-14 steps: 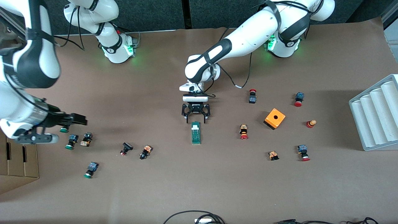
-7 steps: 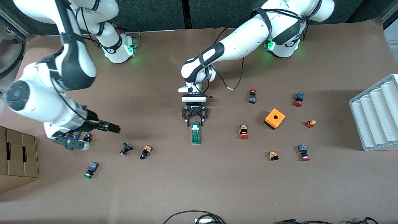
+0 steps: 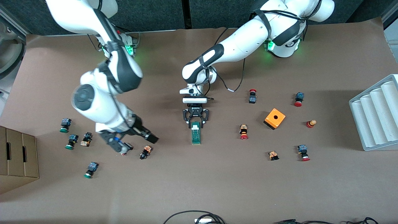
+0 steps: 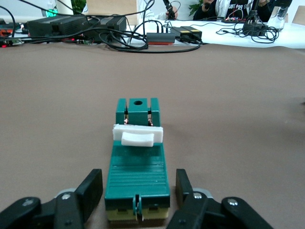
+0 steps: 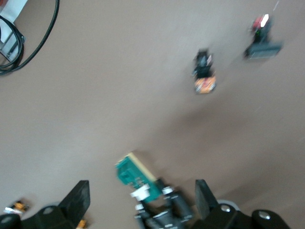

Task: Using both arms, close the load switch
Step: 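Reach the right gripper toward the white handle while the left gripper holds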

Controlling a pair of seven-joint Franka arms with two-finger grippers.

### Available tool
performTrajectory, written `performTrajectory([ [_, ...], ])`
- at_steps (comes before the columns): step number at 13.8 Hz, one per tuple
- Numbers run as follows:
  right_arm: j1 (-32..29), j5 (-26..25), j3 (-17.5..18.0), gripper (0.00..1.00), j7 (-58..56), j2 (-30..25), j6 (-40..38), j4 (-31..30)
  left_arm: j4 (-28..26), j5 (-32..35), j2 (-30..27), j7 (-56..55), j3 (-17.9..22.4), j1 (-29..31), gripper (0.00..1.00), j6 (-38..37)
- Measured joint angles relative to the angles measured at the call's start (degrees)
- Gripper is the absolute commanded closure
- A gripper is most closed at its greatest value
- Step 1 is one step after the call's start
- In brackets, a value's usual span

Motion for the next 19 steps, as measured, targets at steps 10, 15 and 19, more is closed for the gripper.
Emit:
performTrajectory([
  [10, 10.3, 2.9, 0.0, 0.03, 36.0, 9.1, 11.5, 1.0, 0.1, 0.1, 0.6, -0.4, 0.5, -1.5, 0.29, -2.5],
  [15, 13.5, 3.1, 0.0, 0.16, 41.9, 12.1, 13.5, 0.1, 0.4, 0.4, 1.3, -1.2, 0.6, -2.5, 0.28, -4.8],
  [19, 13.7, 3.1, 0.1, 0.26, 42.0, 12.7, 15.2, -2.1, 0.4, 0.5, 1.4, -1.5, 0.7, -2.7, 0.28, -5.0],
])
